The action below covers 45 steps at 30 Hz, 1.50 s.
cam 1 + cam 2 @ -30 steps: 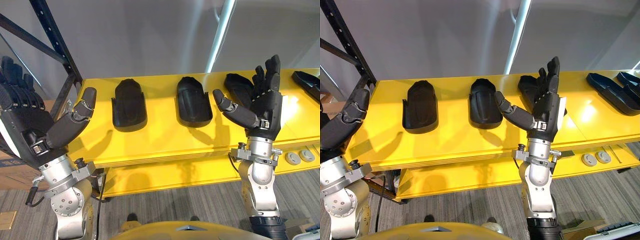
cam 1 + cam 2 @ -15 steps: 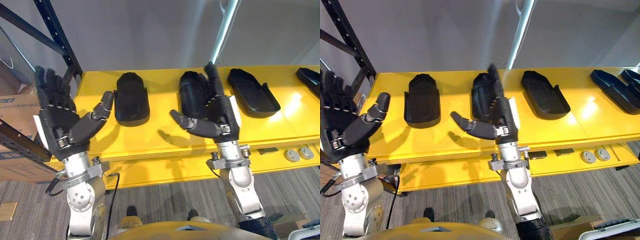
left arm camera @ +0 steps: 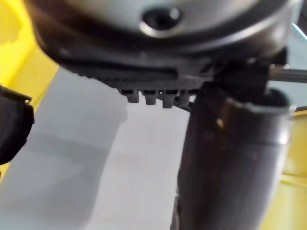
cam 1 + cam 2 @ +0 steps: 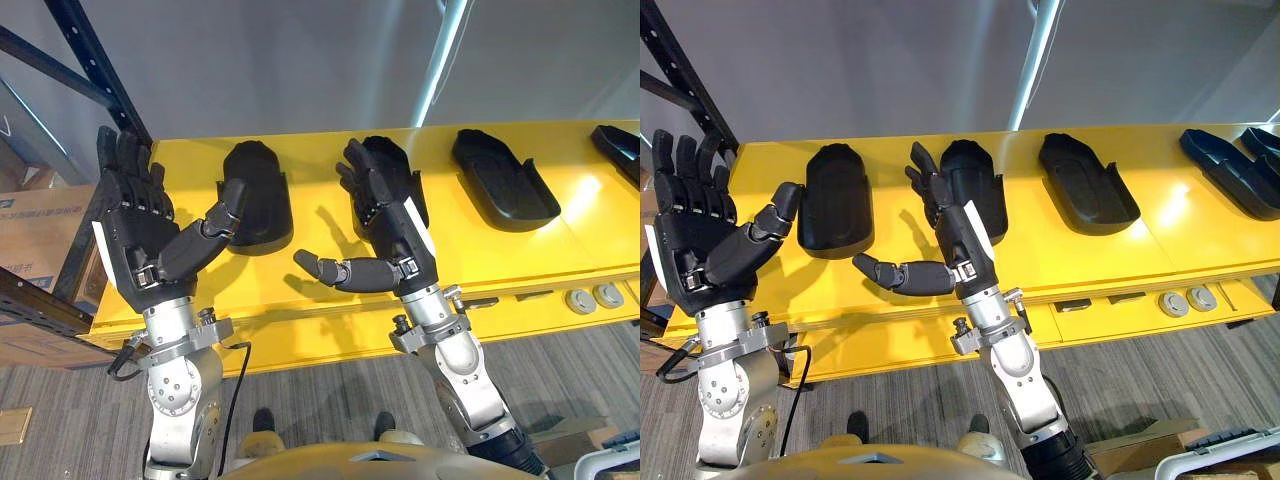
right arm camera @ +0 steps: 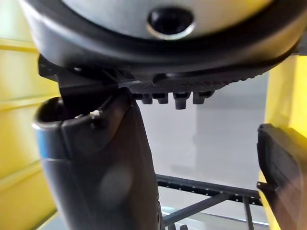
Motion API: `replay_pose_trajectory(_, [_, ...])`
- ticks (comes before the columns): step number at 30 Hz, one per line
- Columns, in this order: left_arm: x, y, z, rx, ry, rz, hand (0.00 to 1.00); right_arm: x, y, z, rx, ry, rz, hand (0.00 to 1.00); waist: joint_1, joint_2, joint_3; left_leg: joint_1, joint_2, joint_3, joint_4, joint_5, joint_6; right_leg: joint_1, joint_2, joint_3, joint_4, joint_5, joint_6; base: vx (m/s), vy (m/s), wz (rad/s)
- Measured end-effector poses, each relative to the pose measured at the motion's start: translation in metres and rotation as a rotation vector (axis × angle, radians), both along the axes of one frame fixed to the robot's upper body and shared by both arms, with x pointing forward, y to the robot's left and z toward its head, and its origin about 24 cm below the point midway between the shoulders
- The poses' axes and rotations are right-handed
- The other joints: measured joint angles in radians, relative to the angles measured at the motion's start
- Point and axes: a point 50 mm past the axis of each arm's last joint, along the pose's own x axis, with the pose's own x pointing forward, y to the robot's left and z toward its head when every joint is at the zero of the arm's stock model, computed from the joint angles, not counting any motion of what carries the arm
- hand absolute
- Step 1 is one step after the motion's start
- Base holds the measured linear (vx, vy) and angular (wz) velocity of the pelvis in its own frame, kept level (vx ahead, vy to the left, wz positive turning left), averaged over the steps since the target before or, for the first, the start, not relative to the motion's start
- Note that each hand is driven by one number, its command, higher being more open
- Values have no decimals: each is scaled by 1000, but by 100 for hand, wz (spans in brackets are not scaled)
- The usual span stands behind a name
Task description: Walk over and take three plastic housings, then place them on the shelf
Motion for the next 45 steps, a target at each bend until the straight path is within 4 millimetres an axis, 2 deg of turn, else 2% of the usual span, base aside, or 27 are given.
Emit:
replay_pose_trajectory(13, [3,-12,-9,-11,42,-60,100,-5,10,-50,-75,279,79,100,-3,16,1,-3,0,9,0,-1,1,-13,0,11,8,-3,-5,-6,1,-2])
replay_pose_trajectory(22, [5,-17,-18,-14,83,-79,100,-6,10,-69,-89,364,8,100,-3,43,-16,-3,0,8,0,0,1,-13,0,11,8,-4,-6,0,0,0])
replay_pose_trajectory(31, [6,-20,-19,-15,98,-93,100,-4,5,-73,-132,362,-117,100,-5,56,-27,-2,0,8,0,0,1,-13,0,11,8,-3,-6,0,0,0])
replay_pose_trajectory(40, [7,-22,-20,-3,101,-119,100,-3,1,-76,-128,375,-162,100,-6,57,-31,-1,0,8,0,2,2,-12,0,11,8,-2,-4,0,0,0])
replay_pose_trajectory(45, [9,-25,-31,8,162,-140,100,-2,0,-80,-158,375,-190,100,-5,56,-51,-1,0,7,0,2,2,-11,0,11,8,-2,-4,0,0,0])
